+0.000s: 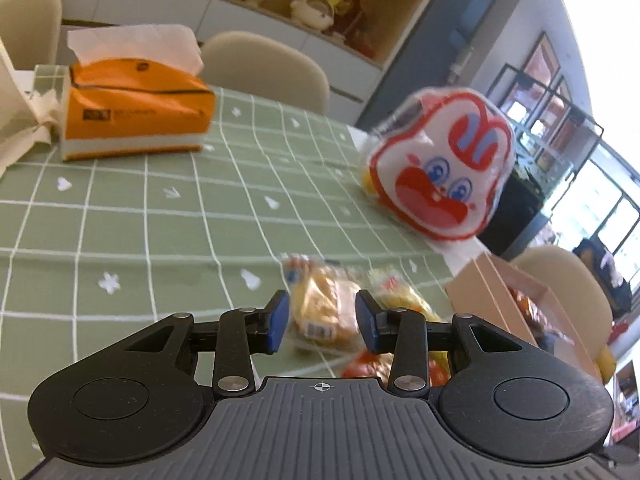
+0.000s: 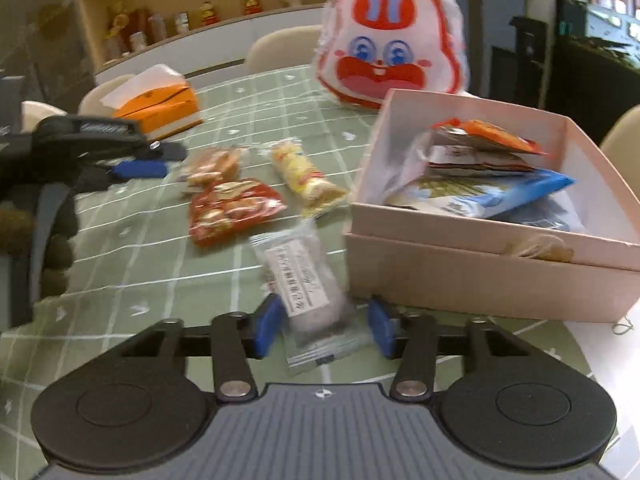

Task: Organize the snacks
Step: 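Grasp the red quail-egg packet with left gripper while right gripper reaches a clear cake packet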

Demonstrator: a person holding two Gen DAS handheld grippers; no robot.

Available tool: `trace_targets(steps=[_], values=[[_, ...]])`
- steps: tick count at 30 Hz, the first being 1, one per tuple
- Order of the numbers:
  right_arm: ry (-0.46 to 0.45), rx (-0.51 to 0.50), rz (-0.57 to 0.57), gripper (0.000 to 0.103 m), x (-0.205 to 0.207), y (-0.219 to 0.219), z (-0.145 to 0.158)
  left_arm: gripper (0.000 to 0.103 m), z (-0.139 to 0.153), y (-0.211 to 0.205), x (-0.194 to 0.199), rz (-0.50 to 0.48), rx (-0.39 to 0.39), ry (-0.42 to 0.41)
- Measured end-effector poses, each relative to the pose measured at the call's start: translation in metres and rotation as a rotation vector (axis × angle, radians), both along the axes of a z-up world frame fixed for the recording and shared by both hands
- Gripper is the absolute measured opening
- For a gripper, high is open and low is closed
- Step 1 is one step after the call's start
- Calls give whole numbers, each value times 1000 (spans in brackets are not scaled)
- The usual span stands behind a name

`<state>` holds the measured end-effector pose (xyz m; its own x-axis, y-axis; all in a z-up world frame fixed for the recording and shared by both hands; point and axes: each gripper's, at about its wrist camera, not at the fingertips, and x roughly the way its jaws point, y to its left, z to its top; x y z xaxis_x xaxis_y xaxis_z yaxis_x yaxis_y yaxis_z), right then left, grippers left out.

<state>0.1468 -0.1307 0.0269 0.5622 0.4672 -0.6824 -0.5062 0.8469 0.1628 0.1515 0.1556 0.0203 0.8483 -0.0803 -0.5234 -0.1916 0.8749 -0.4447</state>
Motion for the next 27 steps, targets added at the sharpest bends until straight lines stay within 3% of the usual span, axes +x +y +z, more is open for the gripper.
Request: trace_targets(steps=[3,6,9,11,18,20,24,27], values=[[-6,-3,53,43,-17,-3,1,42,5,2,8,8,-15,-10],[-42,-34,81,43,-39,-11,2,42,10,-19,15,-102,-4,-35],[-77,-57,80,43,-56,-27,0,42,11,-56,28,-236,142,-1],[-84,-53,60,43,-61,-38,0,42,10,-70,37,-248,208,21],[-85,22,-9,48,-64,-64,-6,40,-12,-72,61,-292,126,131],[-75,41,-14,50,-61,-67,-7,40,-12,-74,49,-309,126,128],[-71,43,-8,64,-59,-66,-6,42,-11,-77,14,-360,109,125],[-69,42,-9,65,-59,-66,-7,42,-13,-83,-11,-422,113,107]])
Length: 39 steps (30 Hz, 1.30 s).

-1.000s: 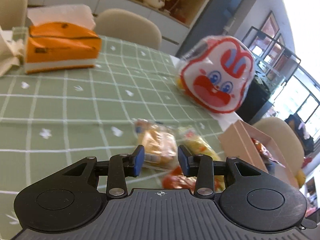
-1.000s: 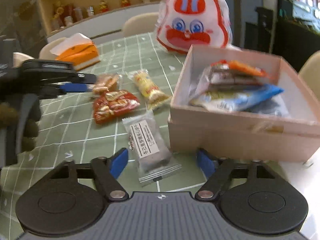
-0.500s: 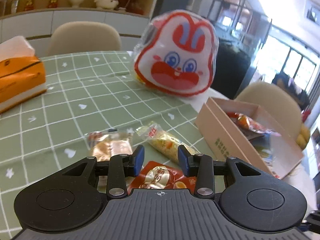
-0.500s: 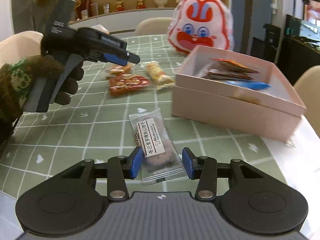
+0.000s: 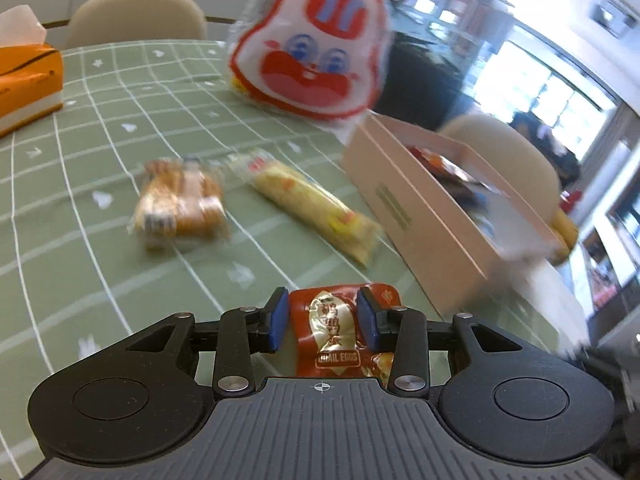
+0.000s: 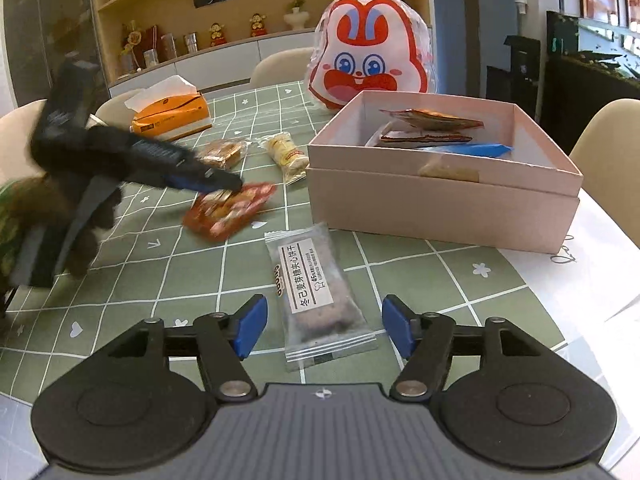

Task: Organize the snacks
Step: 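Grasp the red quail-egg packet with left gripper while right gripper reaches a clear cake packet, then lift the quail-egg packet with left gripper while right gripper grasps the clear cake packet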

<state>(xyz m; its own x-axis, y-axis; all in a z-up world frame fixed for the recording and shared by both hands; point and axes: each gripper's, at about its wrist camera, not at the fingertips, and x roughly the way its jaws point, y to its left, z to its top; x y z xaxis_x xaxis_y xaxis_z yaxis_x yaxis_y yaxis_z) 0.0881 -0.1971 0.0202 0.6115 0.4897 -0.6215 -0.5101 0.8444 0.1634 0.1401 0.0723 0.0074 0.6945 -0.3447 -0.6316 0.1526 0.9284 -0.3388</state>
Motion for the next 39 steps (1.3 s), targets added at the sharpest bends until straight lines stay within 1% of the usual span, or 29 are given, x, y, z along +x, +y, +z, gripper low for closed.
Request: trace_targets(steps=[3,5,7,8,10,12,15,16,17,18,19,22,24,26,29,31,32,33,34,35,37,38,39], values=[[4,7,-8,67,1,-1,-1,42,4,-8,-16,-27,41,-24],[4,8,-14,68,0,-2,-1,41,11,-15,-27,-12,90,-55],[4,12,-27,70,0,-3,0,41,20,-21,-42,28,154,-106],[6,18,-33,71,0,-4,0,41,25,-26,-50,43,199,-130],[18,42,-39,72,2,-8,-1,41,33,-40,-63,33,274,-161],[29,67,-41,73,4,-12,-1,42,34,-54,-69,-17,301,-153],[35,85,-57,73,5,-15,-1,42,23,-74,-68,-59,336,-114],[35,91,-66,73,5,-16,-1,45,18,-81,-65,-71,356,-99],[35,99,-75,73,5,-18,-1,49,16,-88,-66,-76,389,-126],[36,108,-83,73,5,-20,-1,52,14,-93,-65,-83,409,-127],[37,118,-91,73,6,-22,-1,56,14,-95,-65,-86,413,-126],[46,148,-109,73,7,-28,-2,59,14,-100,-61,-96,385,-111],[55,162,-111,73,8,-30,-2,65,13,-104,-60,-104,396,-108],[59,173,-111,73,9,-31,-2,73,13,-105,-60,-115,380,-107],[60,185,-112,73,9,-32,-2,71,12,-103,-62,-113,370,-117],[59,191,-115,73,9,-33,-2,68,12,-101,-64,-72,413,-140],[60,194,-116,73,9,-34,-3,68,10,-100,-65,-43,454,-156],[61,198,-117,73,9,-34,-3,68,9,-99,-65,-29,476,-160],[62,202,-118,73,9,-35,-3,68,7,-97,-64,-29,473,-145],[64,205,-118,73,9,-36,-3,72,5,-95,-63,-39,449,-131],[70,208,-116,73,10,-36,-3,75,5,-95,-63,-53,439,-137],[71,209,-116,73,10,-36,-3,81,6,-95,-63,-64,422,-135],[73,210,-116,73,10,-36,-3,84,6,-94,-61,-75,392,-127]])
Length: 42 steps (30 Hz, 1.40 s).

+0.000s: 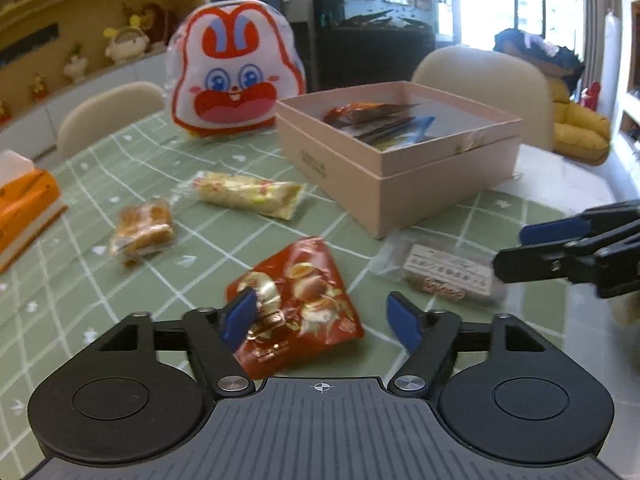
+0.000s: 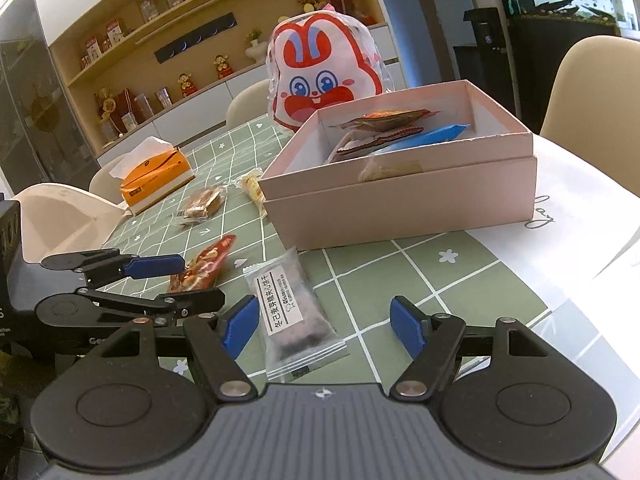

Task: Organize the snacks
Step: 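Lift the quail-egg packet with left gripper while right gripper grasps the clear cake packet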

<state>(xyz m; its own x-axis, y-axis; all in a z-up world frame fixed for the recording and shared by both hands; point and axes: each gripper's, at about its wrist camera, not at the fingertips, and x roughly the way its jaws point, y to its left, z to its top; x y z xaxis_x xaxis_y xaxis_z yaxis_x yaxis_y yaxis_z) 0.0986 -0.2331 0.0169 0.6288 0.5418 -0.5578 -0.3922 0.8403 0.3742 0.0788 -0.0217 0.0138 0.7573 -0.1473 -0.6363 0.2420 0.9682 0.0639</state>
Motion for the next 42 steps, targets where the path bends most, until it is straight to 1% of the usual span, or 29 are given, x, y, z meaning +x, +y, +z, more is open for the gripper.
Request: trace_targets(steps=[1,3,4,6,7,10,12,15,18,21,26,31,33,35,37,39,41,42], values=[[0,0,0,73,0,0,0,87,1,2,1,-4,-31,8],[1,3,-2,73,0,-1,0,84,3,7,1,8,-75,1],[2,6,-3,73,0,-1,0,81,4,10,0,25,-87,-14],[7,16,-4,73,1,-3,-1,81,5,13,-1,80,-53,-42],[11,22,-4,73,2,-4,-1,81,4,15,0,105,-40,-39],[25,43,-4,74,4,-6,-2,81,-4,26,9,140,-102,27],[29,55,-5,74,4,-8,-2,81,-5,27,12,145,-121,32],[30,57,-11,74,5,-8,-2,81,-6,23,20,147,-113,31],[26,45,-13,74,4,-6,-2,79,-7,19,26,152,-96,24],[20,29,-16,74,3,-4,-1,77,-7,20,20,131,-103,13],[1,-38,-3,78,1,6,0,77,-7,31,-9,104,-124,4],[-12,-113,40,88,2,17,2,77,-8,47,-40,92,-151,-3],[-13,-147,62,94,2,23,2,77,-8,52,-46,92,-177,-13],[-16,-192,77,96,2,30,2,77,-8,57,-47,93,-215,-14],[-22,-242,76,96,0,38,2,77,-9,61,-48,96,-243,-19],[-20,-278,72,100,-2,44,2,77,-10,65,-49,98,-270,-22],[-13,-308,61,101,-4,48,1,77,-10,68,-50,101,-293,-20],[-12,-337,50,103,-6,52,1,77,-10,69,-50,101,-304,-20]])
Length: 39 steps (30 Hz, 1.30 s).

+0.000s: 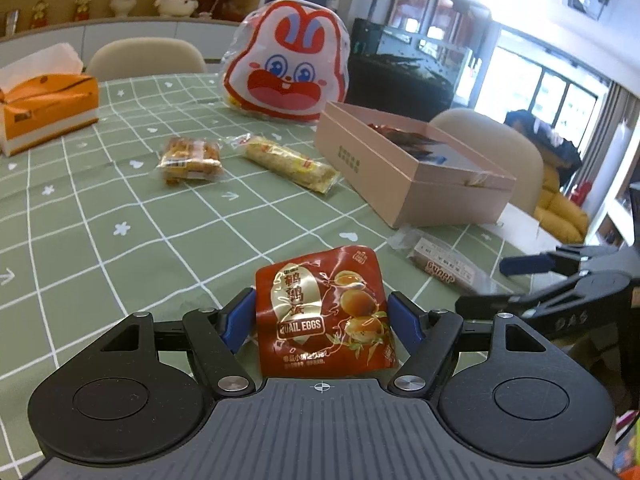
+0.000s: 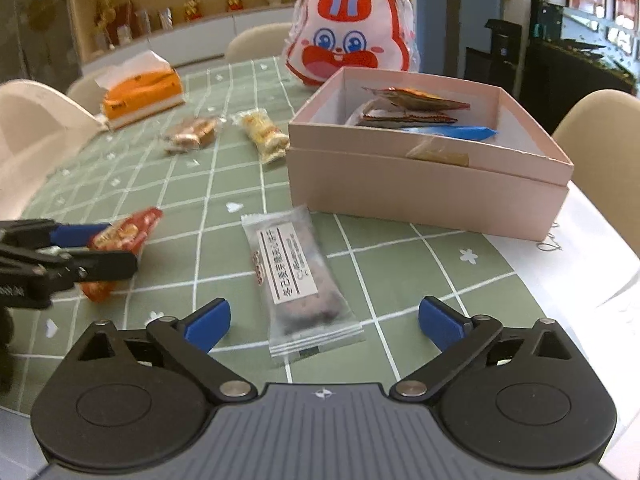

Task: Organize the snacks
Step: 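Lift the quail-egg packet with left gripper while right gripper grasps the clear cake packet, then carry the quail-egg packet with left gripper while right gripper carries the cake packet toward the pink box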

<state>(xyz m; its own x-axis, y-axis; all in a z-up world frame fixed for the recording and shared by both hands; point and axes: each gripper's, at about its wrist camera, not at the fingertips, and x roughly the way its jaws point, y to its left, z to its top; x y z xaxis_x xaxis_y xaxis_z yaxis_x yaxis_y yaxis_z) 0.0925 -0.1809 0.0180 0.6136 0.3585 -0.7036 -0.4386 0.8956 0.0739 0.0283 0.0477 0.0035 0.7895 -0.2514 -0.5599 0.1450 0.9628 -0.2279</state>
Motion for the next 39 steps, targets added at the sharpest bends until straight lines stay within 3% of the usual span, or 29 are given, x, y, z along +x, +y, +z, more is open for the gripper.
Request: trace_targets(steps=[9,14,19,21,23,34,37,39], values=[[25,-38,4,102,1,-1,2,77,0,4,-1,2,-21,-1],[-5,-47,46,92,8,13,9,77,0,3,-1,3,-20,-1],[-5,-24,56,71,12,25,10,77,0,3,-1,3,-20,-1],[-9,-20,60,48,10,27,12,77,0,4,-1,3,-19,-1],[-3,-23,55,42,6,26,14,77,0,3,-1,4,-20,-1],[51,12,89,42,-42,20,20,77,0,4,-1,4,-20,-2],[18,3,89,49,-46,26,21,77,0,4,-1,4,-19,-2],[-7,-12,71,60,-43,30,21,77,0,4,-1,4,-19,-2]])
